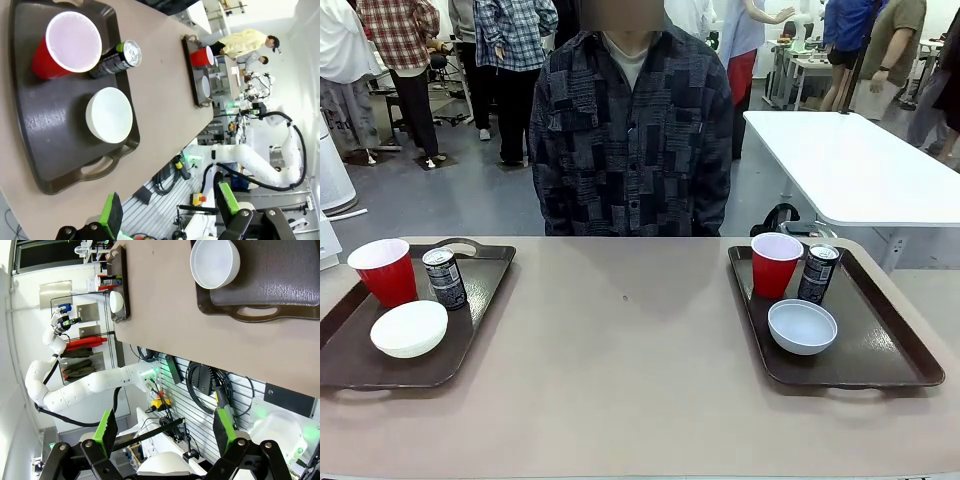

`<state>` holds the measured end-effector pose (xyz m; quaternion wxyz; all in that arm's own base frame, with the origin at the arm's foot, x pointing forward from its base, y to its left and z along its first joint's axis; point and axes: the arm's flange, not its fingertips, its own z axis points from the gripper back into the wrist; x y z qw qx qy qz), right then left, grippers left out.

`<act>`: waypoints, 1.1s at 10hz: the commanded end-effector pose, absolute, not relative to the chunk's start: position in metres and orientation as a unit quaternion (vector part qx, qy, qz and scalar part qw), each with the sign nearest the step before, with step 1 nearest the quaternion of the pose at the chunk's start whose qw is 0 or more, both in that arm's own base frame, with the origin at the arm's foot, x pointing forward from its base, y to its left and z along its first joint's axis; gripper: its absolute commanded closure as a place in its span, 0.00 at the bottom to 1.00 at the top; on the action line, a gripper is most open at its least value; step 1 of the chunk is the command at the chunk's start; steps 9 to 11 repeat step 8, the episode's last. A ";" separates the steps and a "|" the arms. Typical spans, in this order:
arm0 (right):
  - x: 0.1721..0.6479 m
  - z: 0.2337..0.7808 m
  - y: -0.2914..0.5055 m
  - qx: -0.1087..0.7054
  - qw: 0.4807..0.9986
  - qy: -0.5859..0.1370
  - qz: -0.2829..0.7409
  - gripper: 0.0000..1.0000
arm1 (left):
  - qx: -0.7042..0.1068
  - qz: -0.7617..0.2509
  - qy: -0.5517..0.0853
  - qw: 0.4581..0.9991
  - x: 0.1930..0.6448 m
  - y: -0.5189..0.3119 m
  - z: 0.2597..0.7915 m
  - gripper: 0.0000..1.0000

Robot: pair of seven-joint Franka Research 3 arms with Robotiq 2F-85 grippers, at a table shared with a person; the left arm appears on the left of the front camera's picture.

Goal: Prepare tableware on both trays.
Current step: Pick up a Picnic Bowl from the table and place it on a Handle tray.

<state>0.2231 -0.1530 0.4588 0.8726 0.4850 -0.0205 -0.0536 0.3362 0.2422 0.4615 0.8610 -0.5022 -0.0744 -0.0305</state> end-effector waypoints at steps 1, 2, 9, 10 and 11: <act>0.224 0.460 -0.153 0.496 0.866 -0.029 -0.047 0.00 | -0.506 -0.033 -0.077 0.859 0.335 0.242 0.462 0.00; 0.224 0.460 -0.153 0.496 0.866 -0.029 -0.047 0.00 | -0.506 -0.033 -0.077 0.859 0.335 0.242 0.462 0.00; 0.224 0.460 -0.153 0.496 0.866 -0.029 -0.047 0.00 | -0.506 -0.033 -0.077 0.859 0.335 0.242 0.462 0.00; 0.224 0.460 -0.153 0.496 0.866 -0.029 -0.047 0.00 | -0.506 -0.033 -0.077 0.859 0.335 0.242 0.462 0.00; 0.224 0.460 -0.153 0.496 0.866 -0.029 -0.047 0.00 | -0.506 -0.033 -0.077 0.859 0.335 0.242 0.462 0.00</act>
